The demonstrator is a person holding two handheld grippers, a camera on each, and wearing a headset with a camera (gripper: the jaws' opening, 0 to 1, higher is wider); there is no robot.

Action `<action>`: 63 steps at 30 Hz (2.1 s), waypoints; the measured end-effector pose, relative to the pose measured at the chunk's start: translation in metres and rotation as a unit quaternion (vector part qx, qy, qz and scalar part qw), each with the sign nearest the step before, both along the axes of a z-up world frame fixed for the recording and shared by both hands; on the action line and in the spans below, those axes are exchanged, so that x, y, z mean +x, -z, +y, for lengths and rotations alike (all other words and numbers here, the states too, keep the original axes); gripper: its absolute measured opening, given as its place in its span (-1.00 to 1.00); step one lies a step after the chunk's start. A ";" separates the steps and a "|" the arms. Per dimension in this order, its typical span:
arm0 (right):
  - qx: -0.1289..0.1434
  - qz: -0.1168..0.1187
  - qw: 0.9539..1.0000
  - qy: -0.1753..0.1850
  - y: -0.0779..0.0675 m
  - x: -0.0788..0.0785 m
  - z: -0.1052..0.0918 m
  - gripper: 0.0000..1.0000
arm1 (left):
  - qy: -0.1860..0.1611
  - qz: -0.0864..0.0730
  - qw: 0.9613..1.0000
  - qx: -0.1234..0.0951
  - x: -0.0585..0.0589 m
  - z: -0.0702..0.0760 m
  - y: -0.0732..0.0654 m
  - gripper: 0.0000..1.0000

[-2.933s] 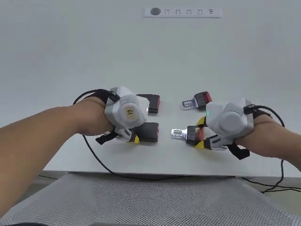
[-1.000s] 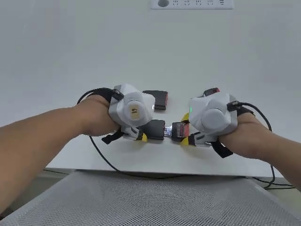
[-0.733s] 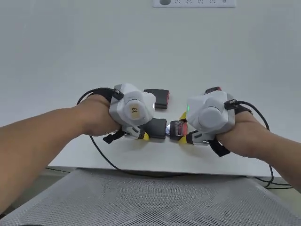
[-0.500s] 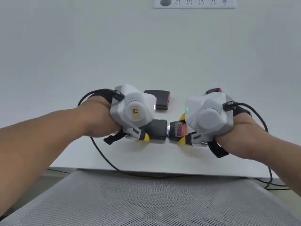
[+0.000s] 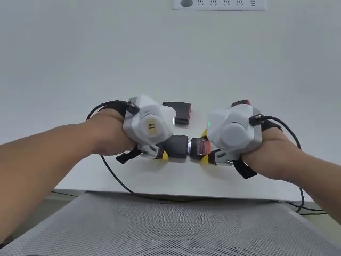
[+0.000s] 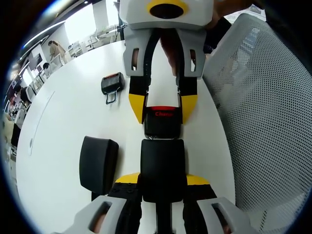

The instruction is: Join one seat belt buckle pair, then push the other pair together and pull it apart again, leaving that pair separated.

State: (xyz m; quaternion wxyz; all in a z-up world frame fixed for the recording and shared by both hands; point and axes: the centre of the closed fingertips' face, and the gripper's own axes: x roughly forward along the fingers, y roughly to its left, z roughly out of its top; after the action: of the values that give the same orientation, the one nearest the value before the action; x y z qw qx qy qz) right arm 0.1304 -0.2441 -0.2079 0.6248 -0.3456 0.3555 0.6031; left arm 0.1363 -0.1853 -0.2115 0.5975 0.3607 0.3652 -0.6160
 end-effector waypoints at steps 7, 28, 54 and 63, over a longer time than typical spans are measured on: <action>-0.001 0.002 1.000 0.002 0.003 0.001 -0.001 -0.39 | 0.002 -0.001 1.000 0.000 -0.001 0.000 -0.001 -0.37; -0.008 0.007 1.000 0.000 0.003 0.003 -0.019 -0.37 | -0.006 -0.001 1.000 -0.005 -0.001 0.000 -0.001 -0.36; -0.006 0.001 1.000 0.016 0.006 0.000 -0.073 -0.35 | 0.000 -0.001 1.000 0.001 -0.001 0.000 0.001 -0.33; -0.022 0.002 1.000 0.007 0.008 0.000 -0.096 -0.34 | 0.003 0.000 1.000 0.007 -0.001 0.000 0.001 -0.32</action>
State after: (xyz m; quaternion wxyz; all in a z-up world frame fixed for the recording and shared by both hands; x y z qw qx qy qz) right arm 0.1305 -0.3403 -0.2163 0.6205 -0.3554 0.3725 0.5915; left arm 0.1356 -0.1855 -0.2127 0.5930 0.3664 0.3685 -0.6150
